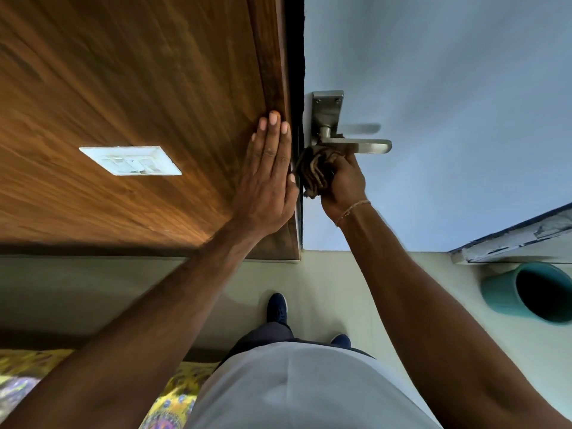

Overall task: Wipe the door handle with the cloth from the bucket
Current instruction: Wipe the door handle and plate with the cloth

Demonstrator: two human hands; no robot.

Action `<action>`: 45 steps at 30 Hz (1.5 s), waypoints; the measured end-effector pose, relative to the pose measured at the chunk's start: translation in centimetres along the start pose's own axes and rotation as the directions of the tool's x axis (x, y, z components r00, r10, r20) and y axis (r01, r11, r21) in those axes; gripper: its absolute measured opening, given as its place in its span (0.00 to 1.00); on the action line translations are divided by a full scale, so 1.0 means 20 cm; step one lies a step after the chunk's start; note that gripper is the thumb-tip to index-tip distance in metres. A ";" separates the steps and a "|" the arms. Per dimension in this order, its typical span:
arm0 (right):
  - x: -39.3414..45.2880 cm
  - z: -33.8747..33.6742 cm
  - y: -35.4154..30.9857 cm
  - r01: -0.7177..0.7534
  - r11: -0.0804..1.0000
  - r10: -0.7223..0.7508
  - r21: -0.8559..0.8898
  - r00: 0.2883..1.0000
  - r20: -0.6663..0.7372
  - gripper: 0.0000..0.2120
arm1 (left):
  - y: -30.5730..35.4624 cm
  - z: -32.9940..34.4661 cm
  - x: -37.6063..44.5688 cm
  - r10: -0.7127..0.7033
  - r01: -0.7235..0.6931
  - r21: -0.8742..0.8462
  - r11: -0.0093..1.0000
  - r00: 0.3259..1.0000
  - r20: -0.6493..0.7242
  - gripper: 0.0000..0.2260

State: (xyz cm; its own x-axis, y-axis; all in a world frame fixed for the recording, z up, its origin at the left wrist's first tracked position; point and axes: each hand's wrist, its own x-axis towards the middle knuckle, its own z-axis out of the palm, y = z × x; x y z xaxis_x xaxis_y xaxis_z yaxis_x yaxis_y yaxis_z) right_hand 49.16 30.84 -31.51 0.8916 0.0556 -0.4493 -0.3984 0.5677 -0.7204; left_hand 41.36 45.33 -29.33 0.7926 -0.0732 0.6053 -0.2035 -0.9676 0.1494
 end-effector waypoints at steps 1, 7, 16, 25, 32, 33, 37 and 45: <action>0.01 0.00 0.01 0.025 0.996 -0.026 -0.086 0.999 -0.018 0.20 | 0.00 0.00 0.00 -0.001 0.001 -0.001 1.000 1.000 0.000 0.33; 0.03 0.01 0.01 0.141 0.848 -0.185 -0.511 0.982 -0.037 0.18 | 0.00 0.01 0.00 -0.003 0.003 0.001 1.000 1.000 0.006 0.33; 0.01 0.00 -0.01 -0.305 0.905 0.254 0.297 0.947 0.198 0.21 | 0.01 0.00 0.00 0.000 0.000 -0.031 1.000 1.000 -0.003 0.32; -0.02 0.08 -0.04 -0.434 0.702 0.258 0.564 0.894 0.366 0.24 | 0.00 -0.02 0.00 0.009 -0.009 -0.026 1.000 1.000 0.014 0.32; -0.03 0.05 -0.06 -0.205 0.869 0.179 0.450 0.979 0.100 0.17 | 0.00 -0.04 0.00 0.026 -0.025 -0.018 1.000 0.999 0.029 0.32; -0.02 0.04 -0.06 -0.178 0.877 0.165 0.446 0.984 0.070 0.18 | 0.00 -0.04 0.00 0.025 -0.024 -0.016 1.000 0.999 0.028 0.32; -0.03 0.02 -0.02 -0.277 0.835 0.221 0.476 0.960 0.172 0.18 | 0.00 -0.03 0.00 0.018 -0.017 -0.027 0.999 1.000 0.025 0.32; -0.03 -0.17 -0.17 -0.080 0.928 0.043 0.364 0.993 0.110 0.19 | 0.01 0.00 0.00 0.009 -0.009 -0.038 0.999 1.000 -0.005 0.32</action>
State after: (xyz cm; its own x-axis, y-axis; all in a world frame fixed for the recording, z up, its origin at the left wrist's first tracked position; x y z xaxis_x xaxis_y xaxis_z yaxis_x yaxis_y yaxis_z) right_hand 49.19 26.09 -30.54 0.8921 0.1701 -0.4187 -0.3631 0.8212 -0.4401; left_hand 41.35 45.14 -29.36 0.7878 -0.0809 0.6106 -0.2324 -0.9571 0.1731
